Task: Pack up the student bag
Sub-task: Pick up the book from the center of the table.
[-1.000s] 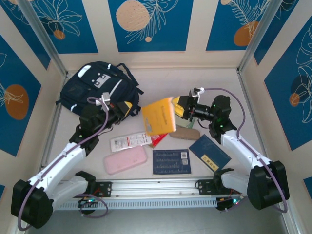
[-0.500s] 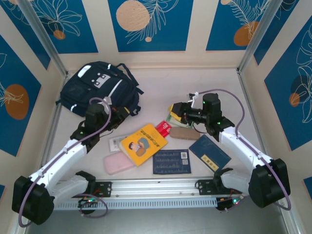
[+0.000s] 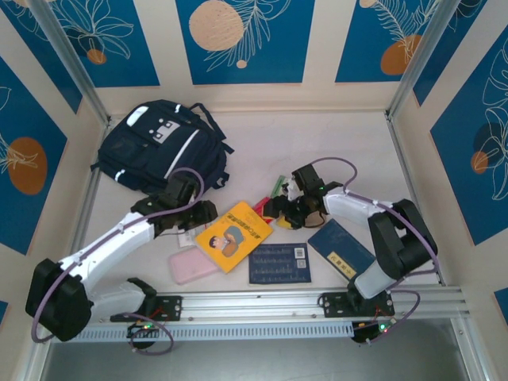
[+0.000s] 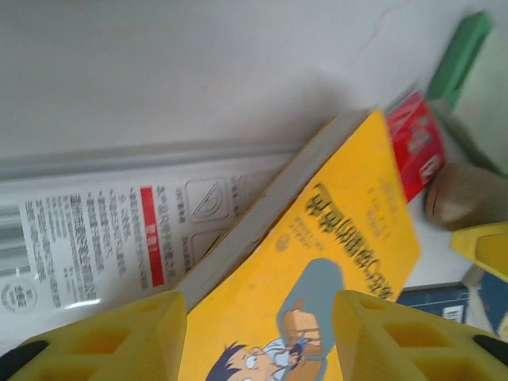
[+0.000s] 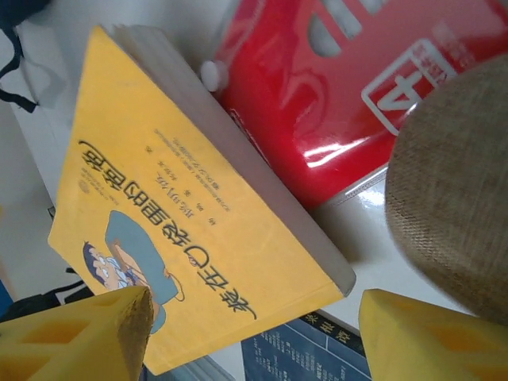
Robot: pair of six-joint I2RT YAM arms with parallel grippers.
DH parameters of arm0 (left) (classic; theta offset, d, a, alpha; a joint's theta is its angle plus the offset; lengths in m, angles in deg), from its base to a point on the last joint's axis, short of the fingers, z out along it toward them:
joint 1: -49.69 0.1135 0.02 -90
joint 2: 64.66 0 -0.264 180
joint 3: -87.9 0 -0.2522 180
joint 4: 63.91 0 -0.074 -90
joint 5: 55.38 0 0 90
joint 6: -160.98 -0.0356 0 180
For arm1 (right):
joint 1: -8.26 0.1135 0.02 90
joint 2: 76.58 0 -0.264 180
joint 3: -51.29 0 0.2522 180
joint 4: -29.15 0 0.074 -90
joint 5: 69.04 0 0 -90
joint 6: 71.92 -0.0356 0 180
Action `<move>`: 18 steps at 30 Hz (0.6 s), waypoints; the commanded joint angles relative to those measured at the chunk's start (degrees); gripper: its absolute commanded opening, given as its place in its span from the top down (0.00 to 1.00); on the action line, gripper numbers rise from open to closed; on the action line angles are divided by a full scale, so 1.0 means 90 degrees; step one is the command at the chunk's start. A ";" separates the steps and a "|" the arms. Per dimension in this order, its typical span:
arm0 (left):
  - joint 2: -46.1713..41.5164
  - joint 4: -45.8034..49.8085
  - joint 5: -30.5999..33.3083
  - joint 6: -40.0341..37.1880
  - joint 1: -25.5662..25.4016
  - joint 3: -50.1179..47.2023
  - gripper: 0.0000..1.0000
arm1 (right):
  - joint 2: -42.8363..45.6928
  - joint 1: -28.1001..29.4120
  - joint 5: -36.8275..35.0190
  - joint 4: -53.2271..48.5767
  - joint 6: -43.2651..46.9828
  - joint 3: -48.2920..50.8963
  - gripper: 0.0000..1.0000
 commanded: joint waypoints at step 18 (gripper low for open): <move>0.1489 -0.0393 0.0713 -0.0664 -0.0424 -0.0309 0.58 | -0.0794 0.0232 0.1781 0.2755 -0.1694 0.0751 0.32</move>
